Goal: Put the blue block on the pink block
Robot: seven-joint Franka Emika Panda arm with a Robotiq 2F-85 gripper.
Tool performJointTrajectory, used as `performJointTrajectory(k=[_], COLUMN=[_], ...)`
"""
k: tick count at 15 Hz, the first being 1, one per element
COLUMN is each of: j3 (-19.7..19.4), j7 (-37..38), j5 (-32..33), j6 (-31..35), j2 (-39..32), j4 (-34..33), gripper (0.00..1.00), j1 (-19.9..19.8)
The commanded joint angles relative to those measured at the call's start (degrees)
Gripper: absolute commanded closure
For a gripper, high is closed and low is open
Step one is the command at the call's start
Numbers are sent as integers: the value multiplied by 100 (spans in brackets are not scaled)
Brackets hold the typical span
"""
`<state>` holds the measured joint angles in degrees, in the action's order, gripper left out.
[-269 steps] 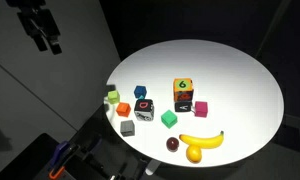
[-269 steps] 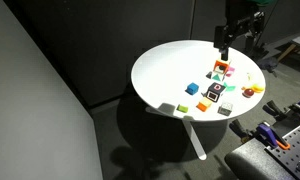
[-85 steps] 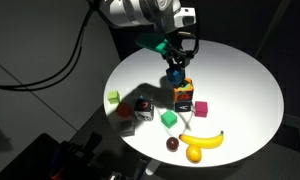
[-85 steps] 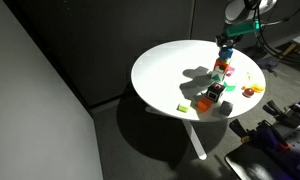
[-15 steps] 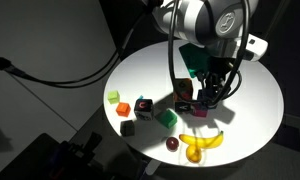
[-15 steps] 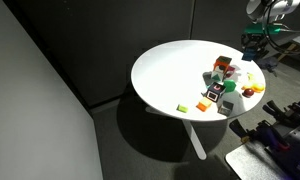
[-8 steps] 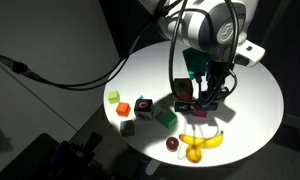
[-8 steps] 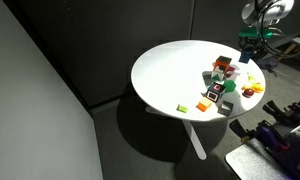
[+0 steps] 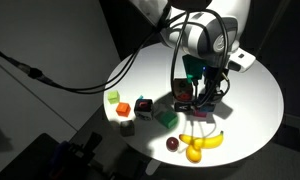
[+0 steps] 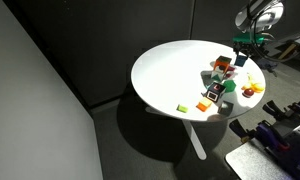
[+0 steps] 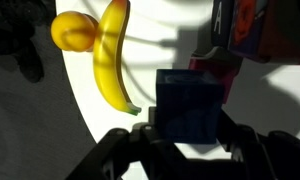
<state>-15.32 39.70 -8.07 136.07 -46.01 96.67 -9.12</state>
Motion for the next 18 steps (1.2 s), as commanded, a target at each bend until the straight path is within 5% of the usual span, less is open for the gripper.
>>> performJointTrajectory(k=[1, 18], j3=[39, 111], j7=[187, 814], j5=[-116, -96], j6=[-252, -375], j2=[-261, -851], j4=[-449, -1080], gripper=[69, 69], j1=[-1, 38])
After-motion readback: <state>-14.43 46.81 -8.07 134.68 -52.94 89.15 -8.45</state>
